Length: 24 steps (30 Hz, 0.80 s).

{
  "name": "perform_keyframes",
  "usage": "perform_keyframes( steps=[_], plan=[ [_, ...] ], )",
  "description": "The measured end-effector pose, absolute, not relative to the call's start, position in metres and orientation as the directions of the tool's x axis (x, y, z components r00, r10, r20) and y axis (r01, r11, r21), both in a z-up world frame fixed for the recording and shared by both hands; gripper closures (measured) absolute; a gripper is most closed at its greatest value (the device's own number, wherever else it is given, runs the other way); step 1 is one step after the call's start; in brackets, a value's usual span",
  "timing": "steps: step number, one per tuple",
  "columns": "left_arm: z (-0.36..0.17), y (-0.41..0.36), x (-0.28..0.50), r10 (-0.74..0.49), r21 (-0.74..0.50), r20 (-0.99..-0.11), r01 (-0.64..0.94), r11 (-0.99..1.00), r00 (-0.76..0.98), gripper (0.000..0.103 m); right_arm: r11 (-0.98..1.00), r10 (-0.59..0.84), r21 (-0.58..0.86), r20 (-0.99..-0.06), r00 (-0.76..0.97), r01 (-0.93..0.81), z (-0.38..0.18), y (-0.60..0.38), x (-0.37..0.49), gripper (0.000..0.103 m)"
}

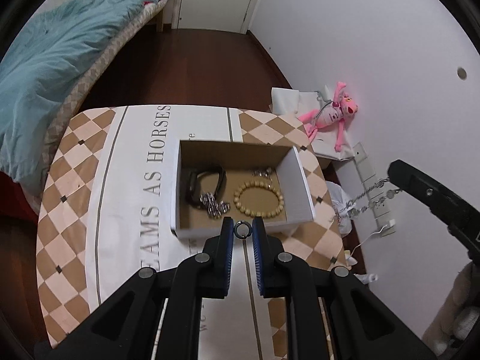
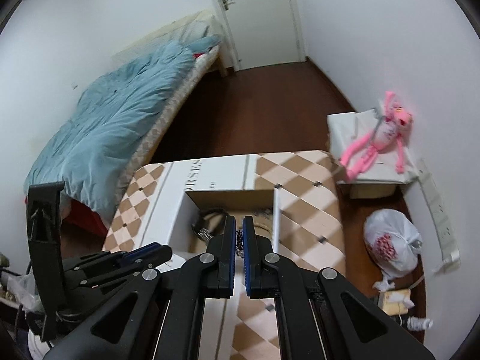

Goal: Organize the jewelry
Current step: 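Carry the chain bracelet and black ring over the box and lower them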

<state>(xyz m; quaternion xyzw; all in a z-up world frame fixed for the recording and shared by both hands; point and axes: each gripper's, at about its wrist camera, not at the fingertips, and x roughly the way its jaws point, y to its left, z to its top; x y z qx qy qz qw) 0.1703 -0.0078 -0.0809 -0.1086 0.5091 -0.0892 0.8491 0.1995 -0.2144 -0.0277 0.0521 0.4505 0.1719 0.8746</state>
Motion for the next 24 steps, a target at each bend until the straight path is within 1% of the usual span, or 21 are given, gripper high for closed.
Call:
perform_keyframes(
  steps=[4, 12, 17, 23, 24],
  plan=[
    [-0.085, 0.004, 0.193, -0.27, -0.291, -0.86, 0.018, 0.957, 0.434, 0.093, 0.93, 0.356, 0.249, -0.792, 0.497, -0.268, -0.037, -0.199, 0.229, 0.098],
    [-0.103, 0.014, 0.234, -0.277, -0.299, -0.885, -0.002, 0.954, 0.375, 0.093, 0.931, 0.342, 0.264, -0.871, 0.353, -0.251, -0.097, -0.182, 0.274, 0.098],
    [-0.111, 0.013, 0.255, -0.279, -0.297, -0.897, -0.002, 0.955, 0.342, 0.093, 0.936, 0.329, 0.267, -0.895, 0.301, -0.229, -0.124, -0.184, 0.289, 0.098],
    [-0.118, 0.018, 0.276, -0.267, -0.292, -0.916, -0.042, 0.955, 0.301, 0.092, 0.945, 0.306, 0.264, -0.923, 0.233, -0.194, -0.144, -0.188, 0.308, 0.097],
    [-0.118, 0.019, 0.278, -0.268, -0.294, -0.916, -0.045, 0.955, 0.3, 0.092, 0.947, 0.3, 0.26, -0.926, 0.228, -0.19, -0.146, -0.188, 0.309, 0.095]
  ],
)
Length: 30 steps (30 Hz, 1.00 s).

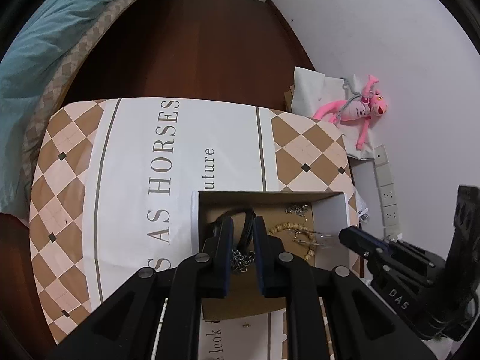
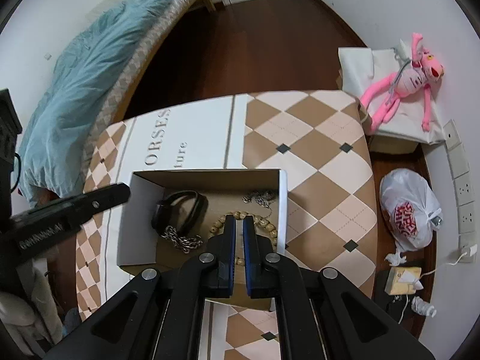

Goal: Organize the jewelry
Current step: 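Carry the chain bracelet and black ring over the box and lower them, then open both tools inside the box and withdraw them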

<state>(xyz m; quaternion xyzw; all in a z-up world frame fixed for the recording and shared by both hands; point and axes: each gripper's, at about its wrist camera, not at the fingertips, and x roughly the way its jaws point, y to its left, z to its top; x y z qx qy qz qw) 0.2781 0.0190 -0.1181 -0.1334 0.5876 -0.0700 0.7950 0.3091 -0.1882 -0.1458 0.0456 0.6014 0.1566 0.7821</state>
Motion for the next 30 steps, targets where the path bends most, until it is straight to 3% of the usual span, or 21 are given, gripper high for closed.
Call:
perform_keyframes(
  steps=[4, 6, 8, 12, 14, 16, 30],
  plan=[
    [-0.113, 0.024, 0.279, -0.226, -0.257, -0.921, -0.059, 0.964, 0.317, 0.085, 0.95, 0.286, 0.244, -0.929, 0.236, -0.194, -0.145, -0.188, 0.31, 0.076],
    [-0.111, 0.027, 0.276, -0.198, -0.233, -0.924, -0.07, 0.97, 0.329, 0.07, 0.951, 0.283, 0.238, -0.926, 0.248, -0.197, -0.142, -0.188, 0.309, 0.069],
    [-0.106, 0.03, 0.272, -0.155, -0.193, -0.922, -0.075, 0.978, 0.356, 0.047, 0.955, 0.266, 0.216, -0.925, 0.269, -0.202, -0.137, -0.187, 0.306, 0.065],
    [-0.1, 0.035, 0.26, -0.069, -0.117, -0.912, -0.096, 0.988, 0.405, 0.041, 0.966, 0.218, 0.158, -0.925, 0.311, -0.205, -0.129, -0.183, 0.298, 0.03],
    [-0.099, 0.037, 0.252, -0.041, -0.092, -0.906, -0.102, 0.99, 0.421, 0.019, 0.972, 0.178, 0.113, -0.926, 0.333, -0.206, -0.127, -0.182, 0.292, 0.021],
    [-0.099, 0.038, 0.243, -0.009, -0.065, -0.901, -0.115, 0.991, 0.433, 0.006, 0.978, 0.135, 0.067, -0.927, 0.351, -0.2, -0.127, -0.182, 0.286, 0.011],
    [-0.093, 0.03, 0.189, 0.042, -0.017, -0.867, -0.114, 0.993, 0.497, 0.004, 0.987, 0.006, -0.061, -0.91, 0.414, -0.148, -0.119, -0.193, 0.239, 0.005]
  ],
)
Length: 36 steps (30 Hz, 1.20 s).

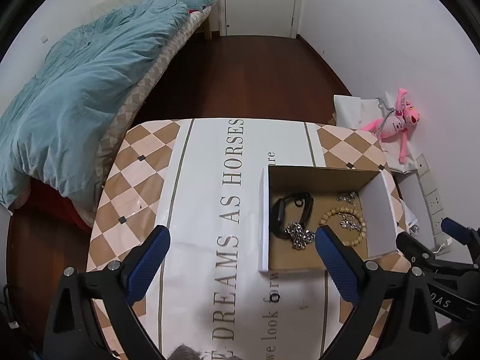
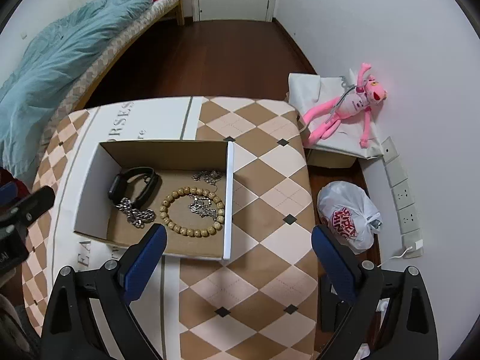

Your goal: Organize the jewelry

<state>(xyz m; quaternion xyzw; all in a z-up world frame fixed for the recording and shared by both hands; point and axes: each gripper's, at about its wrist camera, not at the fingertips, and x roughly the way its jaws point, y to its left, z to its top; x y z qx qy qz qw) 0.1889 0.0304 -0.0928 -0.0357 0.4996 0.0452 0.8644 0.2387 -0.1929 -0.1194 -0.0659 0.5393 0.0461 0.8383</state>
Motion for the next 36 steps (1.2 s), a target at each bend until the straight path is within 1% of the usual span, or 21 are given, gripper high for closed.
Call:
perform_keyframes(
  steps=[6, 10, 13, 18, 19, 20, 22, 26, 28, 29, 30, 31, 32, 33, 36],
  plan=[
    [-0.076, 0.027, 0.162, 0.042, -0.017, -0.847, -0.106, 0.994, 0.531, 0.004, 0.987, 0.025, -0.053, -0.882, 0.471, -0.151, -0.092, -0.192, 0.214, 0.004],
    [-0.08, 0.03, 0.145, 0.062, 0.002, -0.847, -0.113, 0.994, 0.528, 0.004, 0.987, 0.056, -0.024, -0.874, 0.482, -0.158, -0.09, -0.19, 0.195, 0.004],
    [-0.103, 0.036, 0.132, 0.071, 0.014, -0.87, -0.12, 0.993, 0.488, 0.004, 0.983, 0.104, 0.023, -0.889, 0.447, -0.184, -0.109, -0.183, 0.18, 0.004],
    [-0.163, 0.058, 0.112, 0.101, 0.046, -0.918, -0.149, 0.988, 0.382, 0.004, 0.97, 0.157, 0.069, -0.908, 0.388, -0.232, -0.153, -0.158, 0.158, 0.004],
    [-0.171, 0.061, 0.108, 0.106, 0.053, -0.923, -0.152, 0.987, 0.371, 0.004, 0.967, 0.169, 0.08, -0.91, 0.378, -0.241, -0.162, -0.151, 0.156, 0.006],
    [-0.181, 0.065, 0.106, 0.115, 0.063, -0.927, -0.155, 0.986, 0.356, 0.004, 0.965, 0.179, 0.089, -0.912, 0.369, -0.247, -0.171, -0.145, 0.153, 0.009],
    [-0.193, 0.072, 0.102, 0.131, 0.081, -0.932, -0.16, 0.984, 0.337, 0.004, 0.961, 0.192, 0.1, -0.914, 0.358, -0.26, -0.185, -0.132, 0.15, 0.028],
    [-0.206, 0.083, 0.096, 0.144, 0.092, -0.936, -0.171, 0.981, 0.321, 0.004, 0.956, 0.201, 0.105, -0.916, 0.347, -0.275, -0.206, -0.113, 0.149, 0.043],
    [-0.208, 0.088, 0.094, 0.147, 0.095, -0.938, -0.174, 0.98, 0.315, 0.004, 0.955, 0.197, 0.1, -0.918, 0.345, -0.28, -0.213, -0.105, 0.149, 0.054],
    [-0.209, 0.09, 0.093, 0.149, 0.098, -0.937, -0.175, 0.98, 0.315, 0.004, 0.955, 0.194, 0.097, -0.919, 0.343, -0.282, -0.217, -0.102, 0.15, 0.057],
    [-0.209, 0.092, 0.092, 0.15, 0.098, -0.938, -0.176, 0.979, 0.313, 0.004, 0.955, 0.191, 0.093, -0.919, 0.345, -0.282, -0.221, -0.099, 0.15, 0.063],
    [-0.209, 0.094, 0.092, 0.149, 0.096, -0.938, -0.177, 0.979, 0.312, 0.004, 0.956, 0.183, 0.079, -0.913, 0.364, -0.284, -0.22, -0.097, 0.149, 0.073],
    [-0.208, 0.095, 0.091, 0.147, 0.094, -0.938, -0.178, 0.979, 0.313, 0.004, 0.955, 0.175, 0.066, -0.912, 0.371, -0.289, -0.221, -0.096, 0.148, 0.078],
    [-0.207, 0.095, 0.091, 0.149, 0.095, -0.938, -0.179, 0.979, 0.314, 0.004, 0.956, 0.166, 0.053, -0.909, 0.382, -0.289, -0.222, -0.094, 0.148, 0.093],
    [-0.202, 0.093, 0.09, 0.156, 0.102, -0.933, -0.177, 0.979, 0.326, 0.004, 0.955, 0.169, 0.054, -0.908, 0.384, -0.291, -0.221, -0.093, 0.15, 0.094]
  ],
)
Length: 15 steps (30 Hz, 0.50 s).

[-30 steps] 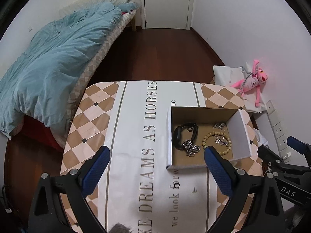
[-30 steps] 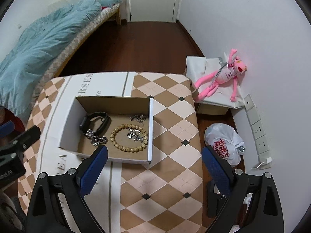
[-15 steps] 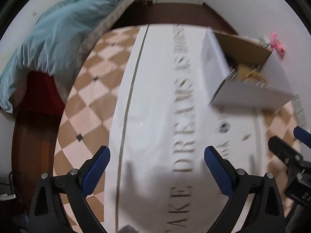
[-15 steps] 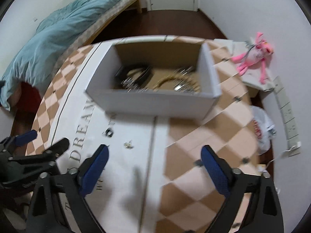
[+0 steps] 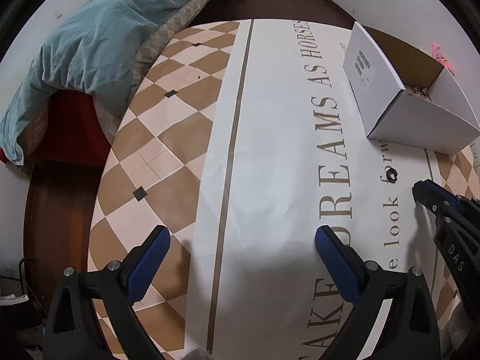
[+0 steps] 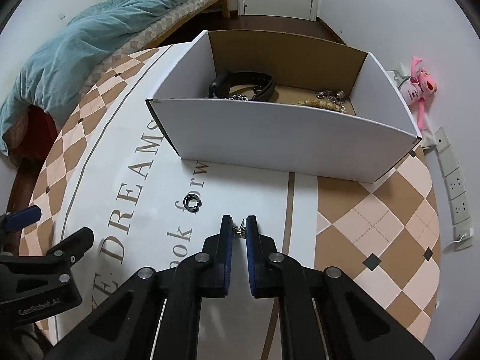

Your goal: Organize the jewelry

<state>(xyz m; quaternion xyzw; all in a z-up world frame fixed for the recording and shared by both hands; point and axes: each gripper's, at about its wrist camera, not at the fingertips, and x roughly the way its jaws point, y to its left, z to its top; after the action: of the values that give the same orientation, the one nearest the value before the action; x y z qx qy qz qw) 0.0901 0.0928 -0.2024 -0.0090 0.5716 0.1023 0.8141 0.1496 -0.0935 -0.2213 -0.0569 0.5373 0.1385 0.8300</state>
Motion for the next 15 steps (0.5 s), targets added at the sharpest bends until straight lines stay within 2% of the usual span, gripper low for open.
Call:
perform_keyframes(
  steps=[5, 10, 15],
  plan=[
    [-0.192, 0.071, 0.102, 0.13, 0.087, -0.921, -0.131, 0.988, 0.368, 0.004, 0.968, 0.176, 0.075, -0.885, 0.432, -0.241, -0.203, -0.12, 0.15, 0.094],
    [-0.195, 0.037, 0.122, 0.035, -0.001, -0.923, -0.094, 0.996, 0.383, 0.004, 0.987, 0.137, 0.08, -0.881, 0.453, -0.143, -0.194, -0.164, 0.153, 0.094],
    [-0.206, 0.007, 0.136, 0.026, 0.009, -0.927, -0.046, 0.999, 0.373, 0.006, 0.996, 0.087, 0.065, -0.894, 0.44, -0.064, -0.204, -0.202, 0.155, 0.094]
  ],
)
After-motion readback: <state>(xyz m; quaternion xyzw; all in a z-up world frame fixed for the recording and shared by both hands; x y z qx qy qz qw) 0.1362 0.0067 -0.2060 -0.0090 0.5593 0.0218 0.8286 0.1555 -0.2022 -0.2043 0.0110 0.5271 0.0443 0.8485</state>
